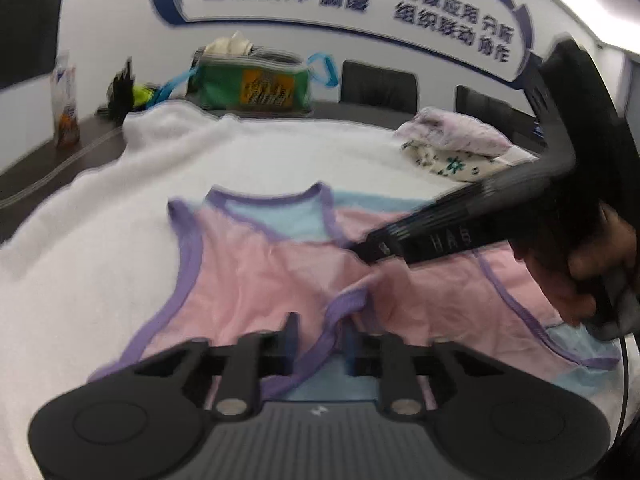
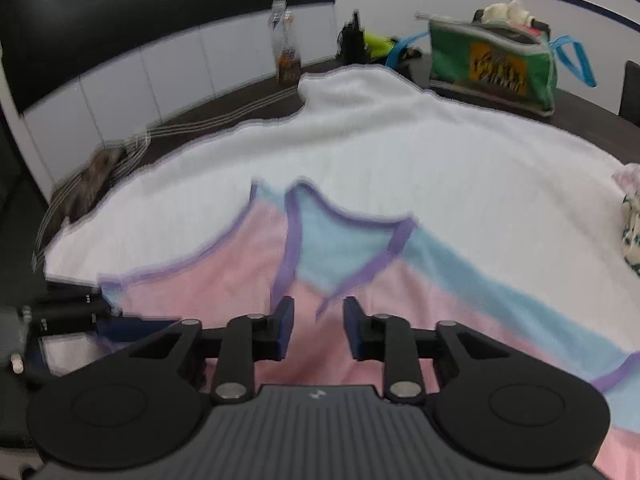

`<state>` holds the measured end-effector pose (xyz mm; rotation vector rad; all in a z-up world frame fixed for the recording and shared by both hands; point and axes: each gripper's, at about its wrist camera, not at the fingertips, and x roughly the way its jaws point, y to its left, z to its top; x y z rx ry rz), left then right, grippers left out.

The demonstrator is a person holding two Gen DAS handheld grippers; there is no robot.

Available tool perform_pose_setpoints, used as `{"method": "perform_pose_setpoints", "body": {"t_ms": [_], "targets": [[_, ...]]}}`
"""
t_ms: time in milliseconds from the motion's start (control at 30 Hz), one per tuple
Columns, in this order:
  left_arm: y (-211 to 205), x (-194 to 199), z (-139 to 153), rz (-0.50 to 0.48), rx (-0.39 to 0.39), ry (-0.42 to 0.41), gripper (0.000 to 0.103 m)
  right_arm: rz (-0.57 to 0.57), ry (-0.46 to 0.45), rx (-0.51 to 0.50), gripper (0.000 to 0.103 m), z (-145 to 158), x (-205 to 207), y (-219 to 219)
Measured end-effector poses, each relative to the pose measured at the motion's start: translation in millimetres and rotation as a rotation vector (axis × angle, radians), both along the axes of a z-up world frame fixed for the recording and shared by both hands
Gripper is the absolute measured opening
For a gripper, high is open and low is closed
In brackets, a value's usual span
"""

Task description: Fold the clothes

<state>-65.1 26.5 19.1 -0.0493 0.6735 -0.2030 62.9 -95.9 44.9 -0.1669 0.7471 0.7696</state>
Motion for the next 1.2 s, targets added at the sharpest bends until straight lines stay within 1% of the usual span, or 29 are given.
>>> {"method": "perform_pose_setpoints", "body": {"t_ms": [33,100,200,300,333,367,400,433,467,500,567,600,633,667,700,767,800,900,967,1067,1100,1133,1167,1200], "targets": [[2,1,-2,0.009,-0.005,0.015,0.016,0.006,-0.005,-0.004,0.023,-1,-1,1],[8,-5,-4,0.039,0.014,0.015,0.017,0.017,-0.015,-0.013,0.023,-4,-4,4],[16,-12,2,0.072,-0.006,-0.006,0.021,0.034,-0.029,-0.025,0.023,-8,-7,7],[20,-19,18,0.087,-0.092,-0.070,0.023,0.052,-0.044,-0.038,0.023,-12,-11,11],[21,-22,23,0.093,-0.121,-0.092,0.026,0.072,-0.048,-0.069,0.023,-18,-14,20],[22,-24,27,0.094,-0.130,-0.108,0.031,0.093,-0.053,-0.100,0.023,-23,-16,29],[22,-25,30,0.095,-0.138,-0.123,0.034,0.113,-0.059,-0.130,0.023,-29,-19,38],[19,-22,29,0.095,-0.128,-0.125,0.037,0.120,-0.113,-0.152,0.024,-33,-27,43],[17,-19,27,0.096,-0.117,-0.126,0.037,0.123,-0.150,-0.164,0.024,-34,-33,45],[16,-13,22,0.113,-0.099,-0.108,0.036,0.125,-0.185,-0.176,0.025,-35,-40,46],[13,0,11,0.148,-0.063,-0.072,0.032,0.114,-0.192,-0.178,0.028,-35,-42,45],[15,4,6,0.164,-0.062,-0.052,0.029,0.108,-0.190,-0.175,0.028,-34,-41,41],[17,8,1,0.180,-0.062,-0.032,0.025,0.098,-0.183,-0.165,0.029,-31,-39,36],[19,10,-3,0.187,-0.065,-0.021,0.025,0.086,-0.173,-0.142,0.029,-27,-37,28],[21,9,-5,0.192,-0.058,-0.024,0.025,0.074,-0.163,-0.120,0.029,-22,-35,21],[22,8,-8,0.200,-0.045,-0.030,0.019,0.066,-0.143,-0.081,0.029,-16,-30,8],[23,7,-9,0.203,-0.040,-0.034,0.018,0.063,-0.132,-0.064,0.029,-13,-27,4],[25,6,-11,0.217,-0.049,-0.042,0.013,0.075,-0.102,-0.062,0.029,-16,-19,7],[27,4,-12,0.222,-0.055,-0.048,0.012,0.110,-0.110,-0.105,0.027,-25,-23,19],[25,2,-13,0.215,-0.039,-0.062,0.011,0.185,-0.239,-0.179,0.026,-34,-42,33],[24,2,-14,0.212,-0.030,-0.068,0.011,0.210,-0.281,-0.203,0.025,-37,-48,37],[23,1,-14,0.211,-0.026,-0.070,0.011,0.226,-0.293,-0.214,0.020,-37,-49,39],[23,1,-14,0.210,-0.023,-0.072,0.011,0.242,-0.306,-0.226,0.006,-37,-51,40],[23,1,-14,0.210,-0.021,-0.074,0.011,0.246,-0.316,-0.233,0.000,-35,-52,42]]}}
